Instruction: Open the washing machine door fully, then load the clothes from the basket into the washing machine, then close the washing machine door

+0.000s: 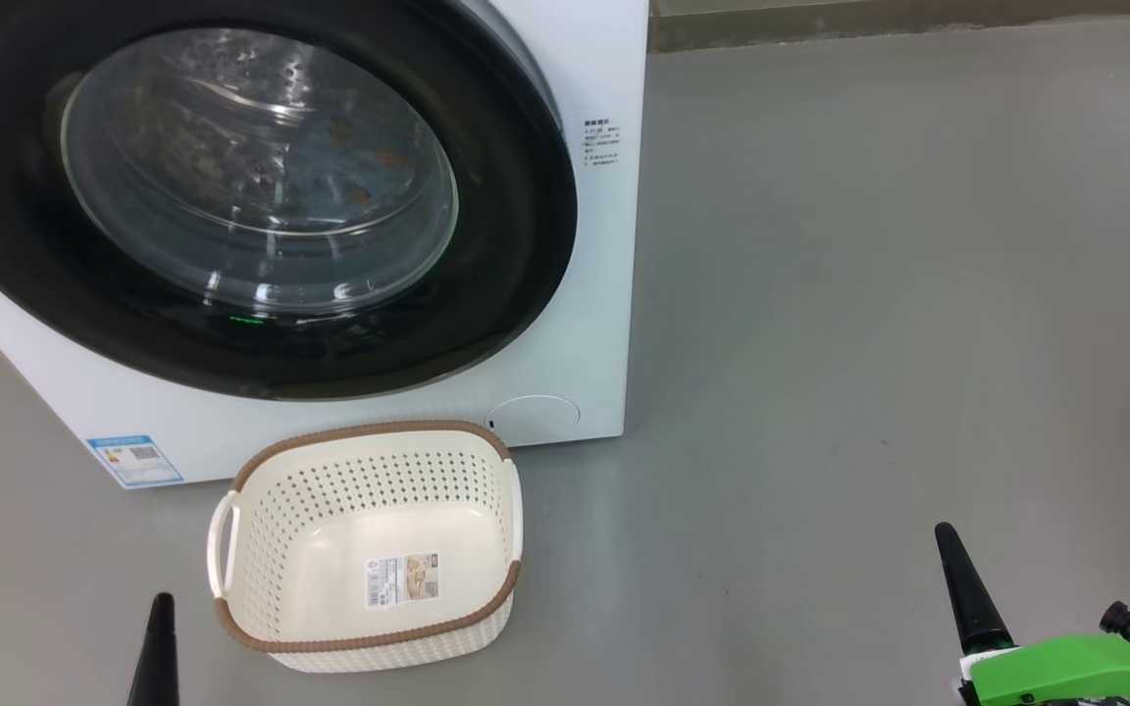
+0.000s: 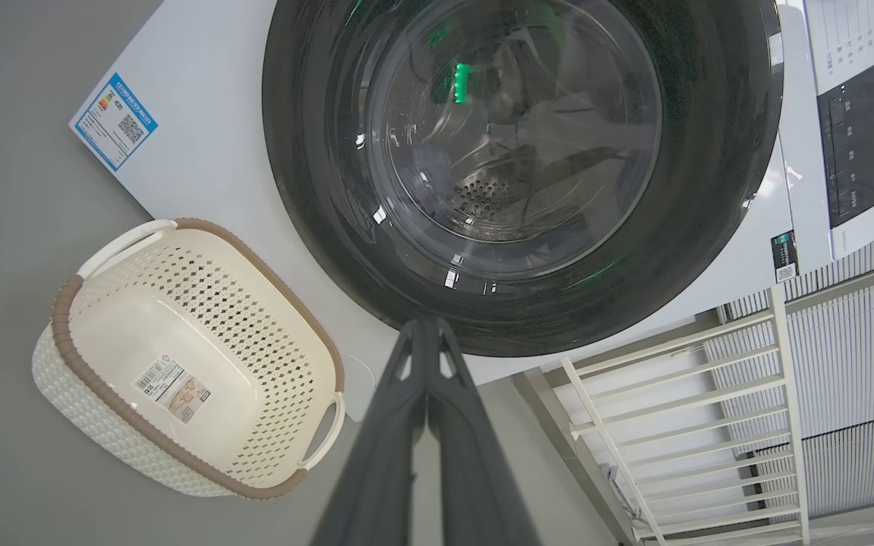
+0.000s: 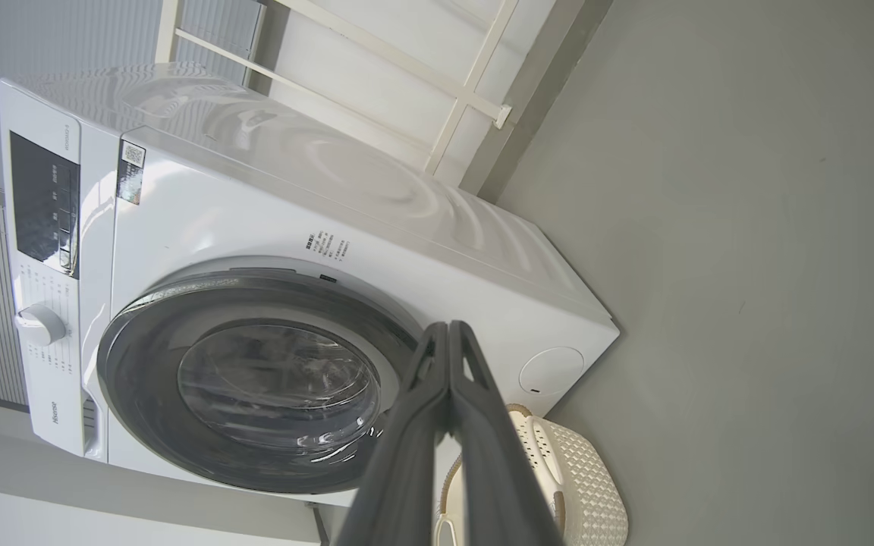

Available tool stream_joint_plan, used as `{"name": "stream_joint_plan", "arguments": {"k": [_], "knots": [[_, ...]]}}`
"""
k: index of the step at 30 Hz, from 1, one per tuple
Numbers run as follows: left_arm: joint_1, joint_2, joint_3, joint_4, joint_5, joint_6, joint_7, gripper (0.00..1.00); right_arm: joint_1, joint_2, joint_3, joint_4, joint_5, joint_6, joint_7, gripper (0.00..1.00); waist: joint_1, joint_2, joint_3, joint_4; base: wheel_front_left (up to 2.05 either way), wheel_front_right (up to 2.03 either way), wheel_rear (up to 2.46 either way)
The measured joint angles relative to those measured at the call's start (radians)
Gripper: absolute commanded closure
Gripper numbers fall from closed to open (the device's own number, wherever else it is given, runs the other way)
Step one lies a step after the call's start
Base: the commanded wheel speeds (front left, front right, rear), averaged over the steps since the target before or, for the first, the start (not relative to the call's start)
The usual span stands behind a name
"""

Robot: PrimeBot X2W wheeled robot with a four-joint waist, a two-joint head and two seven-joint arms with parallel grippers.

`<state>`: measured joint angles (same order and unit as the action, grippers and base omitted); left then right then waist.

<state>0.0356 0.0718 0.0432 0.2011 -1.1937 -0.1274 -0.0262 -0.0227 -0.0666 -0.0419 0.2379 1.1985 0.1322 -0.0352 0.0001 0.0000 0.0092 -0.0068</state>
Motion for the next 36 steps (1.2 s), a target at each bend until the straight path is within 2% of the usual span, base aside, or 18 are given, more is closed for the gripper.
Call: {"name": "stream_joint_plan", "arguments": {"k": [36], "knots": [[-0.087, -0.016, 0.012, 0.055, -0.385, 0.0, 0.106, 1.0, -0.03, 0.0, -0.048, 0.027, 0.384, 0.0, 0.105, 1.0, 0.0, 0.0, -0.006, 0.006, 0.0, 0.0, 0.0]]}}
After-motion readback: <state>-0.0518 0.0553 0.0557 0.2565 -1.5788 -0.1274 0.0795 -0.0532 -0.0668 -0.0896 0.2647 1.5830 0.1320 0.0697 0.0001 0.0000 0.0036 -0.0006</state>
